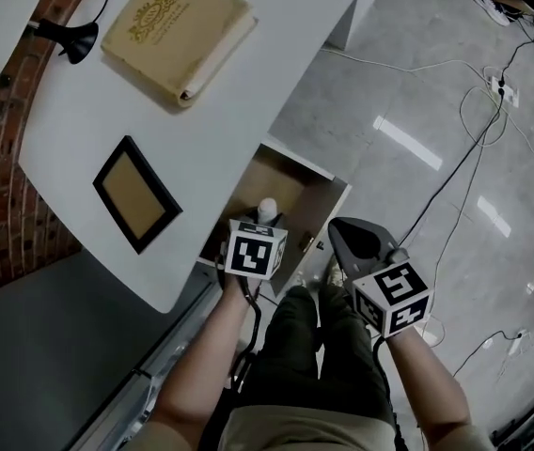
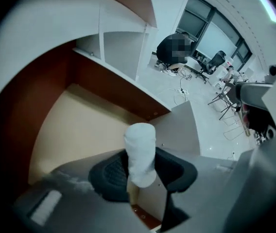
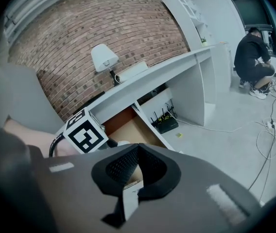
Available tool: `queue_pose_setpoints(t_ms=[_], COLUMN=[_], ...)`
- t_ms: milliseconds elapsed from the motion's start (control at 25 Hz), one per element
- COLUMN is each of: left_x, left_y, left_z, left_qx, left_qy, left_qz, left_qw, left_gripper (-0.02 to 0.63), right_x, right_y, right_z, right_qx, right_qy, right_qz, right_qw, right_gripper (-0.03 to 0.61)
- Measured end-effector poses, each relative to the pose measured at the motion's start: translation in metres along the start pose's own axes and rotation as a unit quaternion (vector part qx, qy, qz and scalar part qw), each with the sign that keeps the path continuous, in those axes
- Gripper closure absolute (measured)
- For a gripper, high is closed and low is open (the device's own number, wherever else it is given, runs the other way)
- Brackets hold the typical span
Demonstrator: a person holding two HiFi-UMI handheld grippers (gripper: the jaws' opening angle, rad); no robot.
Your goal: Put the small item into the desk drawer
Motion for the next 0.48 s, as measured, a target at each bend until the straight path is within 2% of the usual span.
queue_pose_setpoints(t_ms=[280, 480], left_x=[0.000, 0.000], left_y=[-0.028, -0.029], left_z=[0.003, 0.001], left_qx=[0.013, 0.020], left_qy=[0.013, 0.015], left_qz=[0.019, 0.017], left_qw=[0.9996, 0.9996], left_gripper=[0.453, 0.407], right_x=[0.018, 0.020], right_y=[-0.011, -0.009], right_z=[-0.009, -0.011], right_qx=[-0.005, -0.001], right_qy=[-0.005, -0.010], right_qz=[0.014, 0.013], right_qw=[1.000, 1.000], right_gripper=[0.575, 0.575])
Point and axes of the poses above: the fingertips, and each gripper's own axes: y backward along the fingers, z to its left, x out of its underside, the point moved 6 cm from there along y, backward along the fingers, and after that the axes turned 6 degrees about z, right-handed, at the moved point
